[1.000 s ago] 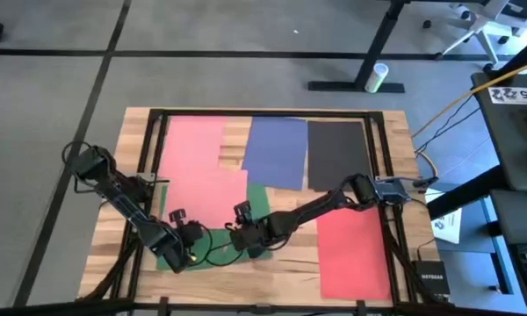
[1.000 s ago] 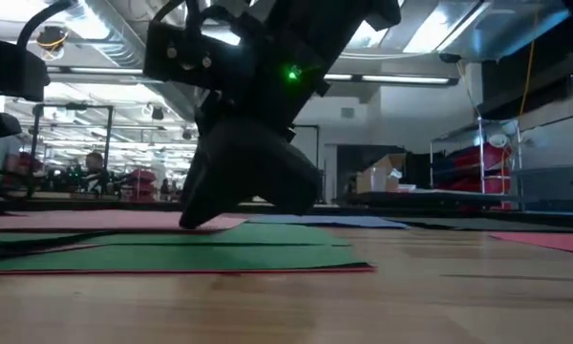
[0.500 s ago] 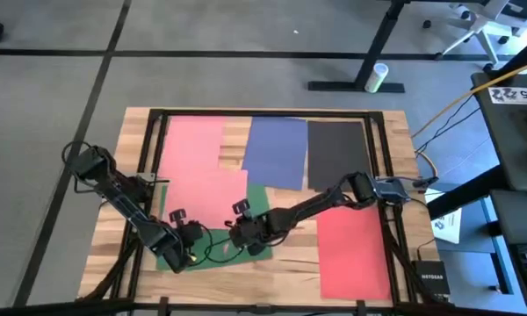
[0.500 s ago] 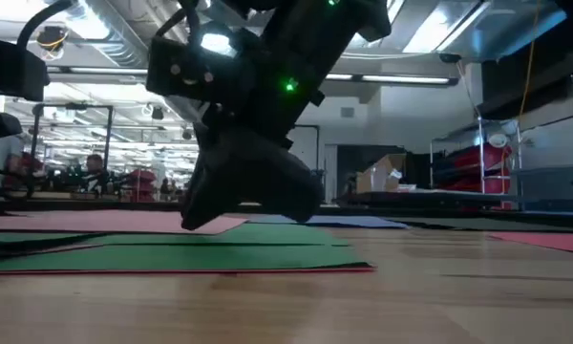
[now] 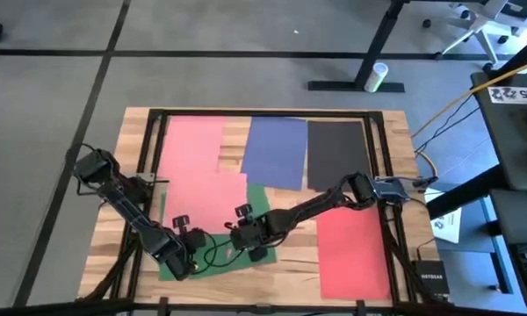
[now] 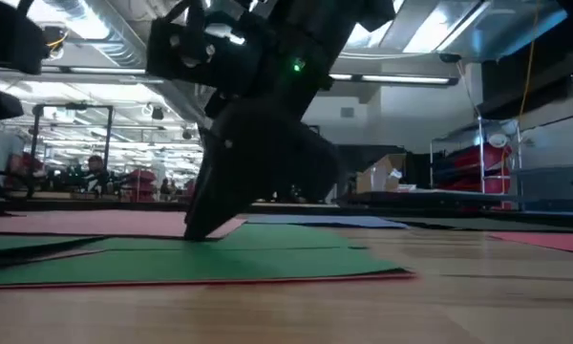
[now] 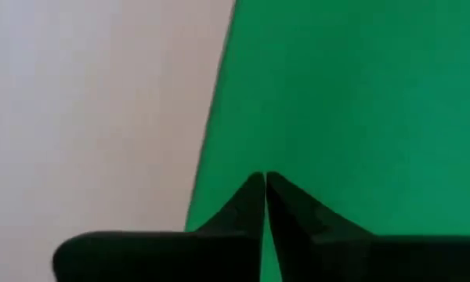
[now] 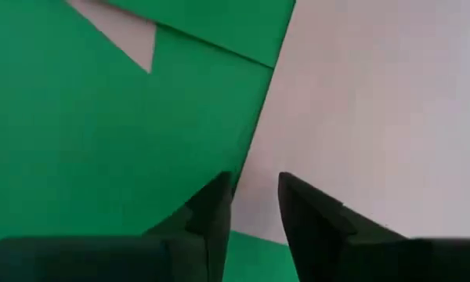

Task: Organize paper
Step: Stack the pink paper on top of the other pink paper on the table

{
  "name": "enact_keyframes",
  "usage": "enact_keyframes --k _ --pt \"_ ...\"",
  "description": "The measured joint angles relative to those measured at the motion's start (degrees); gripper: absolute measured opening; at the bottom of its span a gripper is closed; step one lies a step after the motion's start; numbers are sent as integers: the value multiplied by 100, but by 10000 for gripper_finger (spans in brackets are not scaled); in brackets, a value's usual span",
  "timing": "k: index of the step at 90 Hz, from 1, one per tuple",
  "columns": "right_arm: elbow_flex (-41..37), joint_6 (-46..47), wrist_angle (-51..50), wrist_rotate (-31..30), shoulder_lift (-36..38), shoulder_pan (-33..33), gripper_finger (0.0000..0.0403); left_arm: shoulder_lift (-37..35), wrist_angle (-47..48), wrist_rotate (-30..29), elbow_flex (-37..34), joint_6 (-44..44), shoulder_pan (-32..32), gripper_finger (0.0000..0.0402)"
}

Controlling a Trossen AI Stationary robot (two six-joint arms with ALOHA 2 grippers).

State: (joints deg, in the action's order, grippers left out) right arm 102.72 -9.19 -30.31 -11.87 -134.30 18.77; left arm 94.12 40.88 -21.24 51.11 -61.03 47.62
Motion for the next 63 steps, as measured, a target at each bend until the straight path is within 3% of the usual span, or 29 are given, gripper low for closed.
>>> enact_keyframes --k 16,37,63 --pt "0 44 11 812 2 2 81 -6 -25 -68 0 12 -37 0" --pt "-1 37 88 762 2 -5 68 -12 -1301 54 11 1346 -200 0" --pt "-7 -23 -1 740 2 41 10 90 -1374 -39 -225 1585 -784 0"
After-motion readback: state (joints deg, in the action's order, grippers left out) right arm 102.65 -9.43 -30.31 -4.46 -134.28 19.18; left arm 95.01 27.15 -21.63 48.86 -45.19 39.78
